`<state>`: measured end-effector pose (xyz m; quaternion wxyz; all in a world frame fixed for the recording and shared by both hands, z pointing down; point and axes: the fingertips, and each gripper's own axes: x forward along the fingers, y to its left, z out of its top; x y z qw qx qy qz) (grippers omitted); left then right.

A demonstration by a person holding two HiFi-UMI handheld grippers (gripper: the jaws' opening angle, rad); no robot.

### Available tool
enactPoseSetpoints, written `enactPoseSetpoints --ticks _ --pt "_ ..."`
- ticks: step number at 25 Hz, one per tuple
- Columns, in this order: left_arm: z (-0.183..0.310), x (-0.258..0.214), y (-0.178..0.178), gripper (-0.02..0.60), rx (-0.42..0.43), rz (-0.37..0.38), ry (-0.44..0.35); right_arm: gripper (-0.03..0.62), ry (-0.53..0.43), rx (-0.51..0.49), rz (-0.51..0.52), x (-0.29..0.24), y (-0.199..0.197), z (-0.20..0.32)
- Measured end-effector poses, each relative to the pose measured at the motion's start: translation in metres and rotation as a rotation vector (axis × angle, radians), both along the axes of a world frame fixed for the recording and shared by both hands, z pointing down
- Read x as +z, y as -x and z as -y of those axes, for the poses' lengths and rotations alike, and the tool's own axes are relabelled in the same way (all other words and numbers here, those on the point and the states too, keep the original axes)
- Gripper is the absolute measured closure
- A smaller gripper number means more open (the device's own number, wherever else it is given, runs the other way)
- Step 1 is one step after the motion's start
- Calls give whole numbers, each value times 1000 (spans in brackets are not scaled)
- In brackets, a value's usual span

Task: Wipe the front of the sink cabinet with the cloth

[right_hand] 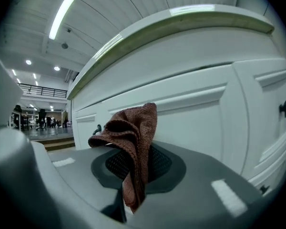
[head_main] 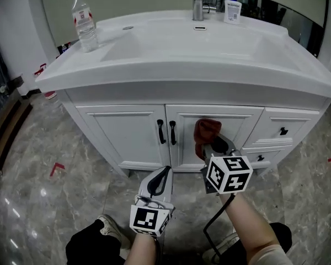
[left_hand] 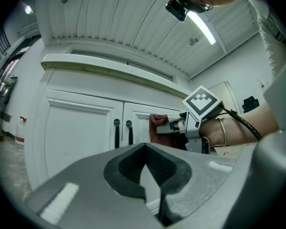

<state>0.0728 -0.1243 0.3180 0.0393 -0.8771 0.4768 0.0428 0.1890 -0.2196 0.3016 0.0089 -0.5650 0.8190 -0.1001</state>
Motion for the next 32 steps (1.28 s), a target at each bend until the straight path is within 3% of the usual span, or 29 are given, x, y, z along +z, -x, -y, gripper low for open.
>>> enactPoseSetpoints --ticks 5,10,18,32 --pt "8 10 33 580 -50 -6 13 514 53 -73 37 18 57 11" --pt "10 13 46 580 -66 -6 23 513 43 -74 16 22 62 16" --pt "10 23 2 580 20 -2 37 512 84 -10 5 31 14 15" --pt "2 24 -76 580 123 -26 46 513 70 196 -17 27 -122 -5"
